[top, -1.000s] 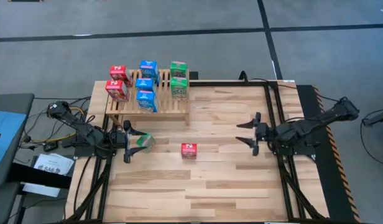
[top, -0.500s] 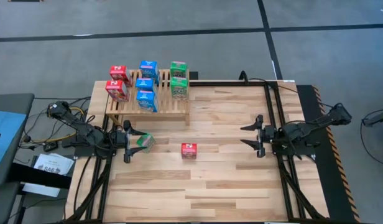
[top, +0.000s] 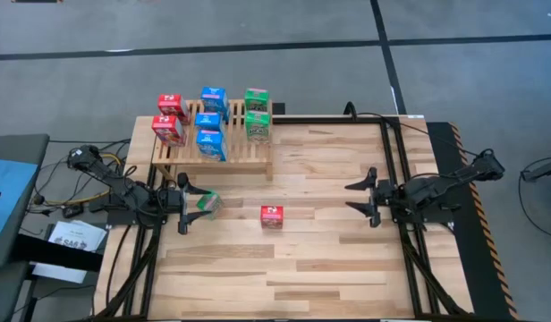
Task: Stack cereal on shelf
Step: Put the red cereal box on the shelf aligned with the red cereal boxes
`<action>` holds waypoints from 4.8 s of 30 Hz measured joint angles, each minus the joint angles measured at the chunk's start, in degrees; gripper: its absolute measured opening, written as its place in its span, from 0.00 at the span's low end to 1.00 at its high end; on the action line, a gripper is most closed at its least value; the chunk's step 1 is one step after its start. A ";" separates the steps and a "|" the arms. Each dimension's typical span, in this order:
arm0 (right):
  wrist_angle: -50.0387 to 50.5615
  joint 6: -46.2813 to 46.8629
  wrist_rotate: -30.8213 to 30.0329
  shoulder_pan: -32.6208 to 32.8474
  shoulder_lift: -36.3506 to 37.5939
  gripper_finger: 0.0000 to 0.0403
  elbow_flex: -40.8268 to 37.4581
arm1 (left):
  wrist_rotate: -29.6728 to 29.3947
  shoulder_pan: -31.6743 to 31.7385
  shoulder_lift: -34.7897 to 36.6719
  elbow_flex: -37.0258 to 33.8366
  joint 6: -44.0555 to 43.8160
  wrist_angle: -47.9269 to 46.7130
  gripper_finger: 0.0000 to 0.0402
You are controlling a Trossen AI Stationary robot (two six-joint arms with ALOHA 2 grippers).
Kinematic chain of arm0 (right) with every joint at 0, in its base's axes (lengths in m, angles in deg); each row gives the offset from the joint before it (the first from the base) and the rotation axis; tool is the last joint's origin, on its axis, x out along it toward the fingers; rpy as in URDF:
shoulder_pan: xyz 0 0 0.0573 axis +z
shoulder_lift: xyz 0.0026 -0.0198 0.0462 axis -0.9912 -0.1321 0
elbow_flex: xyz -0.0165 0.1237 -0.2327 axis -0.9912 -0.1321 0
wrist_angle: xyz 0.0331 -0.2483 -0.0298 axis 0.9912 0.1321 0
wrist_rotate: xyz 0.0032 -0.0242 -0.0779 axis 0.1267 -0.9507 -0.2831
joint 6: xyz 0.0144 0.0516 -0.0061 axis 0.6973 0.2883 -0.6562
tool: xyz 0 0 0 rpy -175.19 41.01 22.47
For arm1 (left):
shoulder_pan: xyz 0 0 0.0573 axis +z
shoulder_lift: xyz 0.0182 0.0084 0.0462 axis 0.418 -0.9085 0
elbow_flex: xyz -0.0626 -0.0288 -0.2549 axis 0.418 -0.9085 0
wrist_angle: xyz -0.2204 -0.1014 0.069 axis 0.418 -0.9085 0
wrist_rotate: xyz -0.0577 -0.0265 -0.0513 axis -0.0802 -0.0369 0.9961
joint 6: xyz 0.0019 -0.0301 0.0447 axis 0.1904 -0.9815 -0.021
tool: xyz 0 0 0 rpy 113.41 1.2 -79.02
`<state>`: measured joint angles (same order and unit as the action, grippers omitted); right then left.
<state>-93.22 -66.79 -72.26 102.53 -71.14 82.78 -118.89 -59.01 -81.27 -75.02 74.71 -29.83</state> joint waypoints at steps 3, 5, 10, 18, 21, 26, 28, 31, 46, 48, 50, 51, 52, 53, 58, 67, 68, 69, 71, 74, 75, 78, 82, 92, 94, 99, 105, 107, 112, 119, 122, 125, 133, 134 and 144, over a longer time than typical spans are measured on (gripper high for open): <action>2.10 0.03 -0.02 0.00 -0.01 0.69 -0.02 | 0.00 0.00 0.00 -0.01 0.01 -0.01 0.70; 2.41 0.04 -0.02 0.00 -0.01 0.69 -0.02 | -0.01 0.00 0.00 0.01 0.01 -0.01 0.70; 2.45 0.04 -0.02 0.00 -0.01 0.69 -0.04 | -0.01 0.00 0.00 -0.01 0.02 -0.01 0.70; 2.40 0.04 -0.07 0.00 -0.01 0.69 -0.09 | 0.00 0.00 0.00 0.00 0.01 -0.01 0.70; 2.39 0.04 -0.07 0.00 -0.01 0.69 -0.09 | 0.00 0.00 0.00 0.00 0.02 -0.01 0.70; 2.39 0.05 -0.09 0.00 -0.01 0.69 -0.11 | 0.00 0.00 0.00 0.00 0.01 -0.01 0.70; 2.39 0.04 -0.09 0.00 -0.01 0.69 -0.13 | 0.00 0.00 0.00 0.00 0.01 -0.02 0.70; 2.39 0.04 -0.09 0.00 -0.01 0.69 -0.13 | 0.01 0.00 0.00 -0.01 0.02 -0.02 0.70; 2.39 0.05 -0.09 0.00 -0.01 0.69 -0.17 | 0.94 0.01 -0.02 1.03 -5.26 -1.34 0.70; 2.39 0.04 -0.09 0.00 -0.01 0.69 -0.17 | 1.15 0.00 0.03 2.08 -5.03 -0.94 0.70; 2.39 0.04 -0.09 0.00 -0.01 0.69 -0.17 | 1.73 0.00 0.02 3.15 -3.52 -1.03 0.70; 2.39 0.04 -0.09 0.00 -0.01 0.69 -0.17 | 1.80 0.00 -0.02 3.75 -2.90 -1.31 0.70; 2.39 0.04 -0.10 0.00 -0.01 0.69 -0.17 | 1.80 0.00 -0.02 4.45 -2.33 -1.59 0.70; 2.39 0.06 -0.10 0.00 -0.01 0.69 -0.17 | 1.64 0.00 0.00 5.21 -1.80 -1.91 0.70; 2.39 0.05 -0.09 0.00 -0.01 0.69 -0.17 | 1.38 0.02 -0.50 9.11 -0.69 -5.94 0.70; 2.37 0.06 -0.11 0.00 -0.01 0.69 -0.17 | -2.36 0.01 -10.07 20.37 -0.85 -13.46 0.70; 2.37 0.07 -0.11 0.00 -0.01 0.69 -0.17 | -3.14 0.02 -11.76 21.68 -1.03 -14.01 0.70; 2.37 0.07 -0.11 0.00 -0.01 0.69 -0.17 | -3.84 0.02 -13.58 23.12 -1.35 -14.68 0.70; 2.37 0.07 -0.11 0.00 -0.01 0.69 -0.17 | -5.13 0.02 -17.26 25.86 -2.24 -16.32 0.70; 2.37 0.06 -0.11 0.00 -0.01 0.69 -0.17 | -6.04 0.00 -22.42 29.79 -4.15 -18.62 0.70; 2.37 0.07 -0.11 0.01 -0.01 0.69 -0.17 | -6.13 0.00 -23.99 30.97 -4.90 -19.31 0.70; 2.37 0.07 -0.11 0.01 -0.01 0.69 -0.17 | -5.94 0.02 -29.01 34.23 -6.47 -19.61 0.70; 2.37 0.06 -0.11 0.02 -0.01 0.69 -0.17 | -4.51 0.00 -35.03 38.24 -6.24 -20.16 0.70; 2.35 0.06 -0.11 0.02 -0.01 0.69 -0.17 | -2.17 2.41 -46.23 49.23 -14.50 -28.53 0.70; 2.35 0.07 -0.11 0.01 -0.01 0.69 -0.17 | 0.25 3.79 -47.75 50.93 -16.41 -30.76 0.70; 2.35 0.07 -0.11 0.02 -0.02 0.69 -0.17 | 6.78 6.81 -51.61 53.47 -18.01 -31.94 0.70; 2.35 0.04 -0.11 0.00 -0.01 0.69 -0.17 | 8.98 9.40 -56.24 55.92 -19.34 -32.71 0.70; 2.35 0.07 -0.11 0.01 -0.03 0.69 -0.17 | 9.12 10.42 -57.83 57.35 -21.44 -33.88 0.70; 2.35 0.04 -0.11 0.01 -0.03 0.69 -0.17 | 11.18 12.56 -61.59 60.44 -23.82 -35.54 0.70; 2.35 0.07 -0.11 0.01 -0.03 0.69 -0.17 | 15.35 14.46 -65.59 64.14 -24.06 -36.82 0.70; 2.35 0.07 -0.11 0.02 -0.03 0.69 -0.17 | 15.41 15.09 -66.99 65.20 -24.06 -37.96 0.70; 2.35 0.07 -0.11 0.02 -0.02 0.69 -0.17 | 15.49 15.47 -68.31 66.13 -24.04 -37.94 0.70; 2.35 0.06 -0.11 0.02 -0.03 0.69 -0.17 | 22.01 17.42 -73.57 69.07 -20.59 -38.53 0.70; 2.35 0.05 -0.11 0.02 -0.02 0.69 -0.17 | 22.56 17.70 -74.26 69.49 -19.50 -38.45 0.70; 2.35 0.07 -0.11 0.00 -0.02 0.69 -0.17 | 20.93 18.03 -76.89 70.35 -13.32 -36.35 0.74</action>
<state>-90.87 -66.73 -72.37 102.53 -71.16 82.60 -97.96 -40.98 -158.16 -4.67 61.39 -66.18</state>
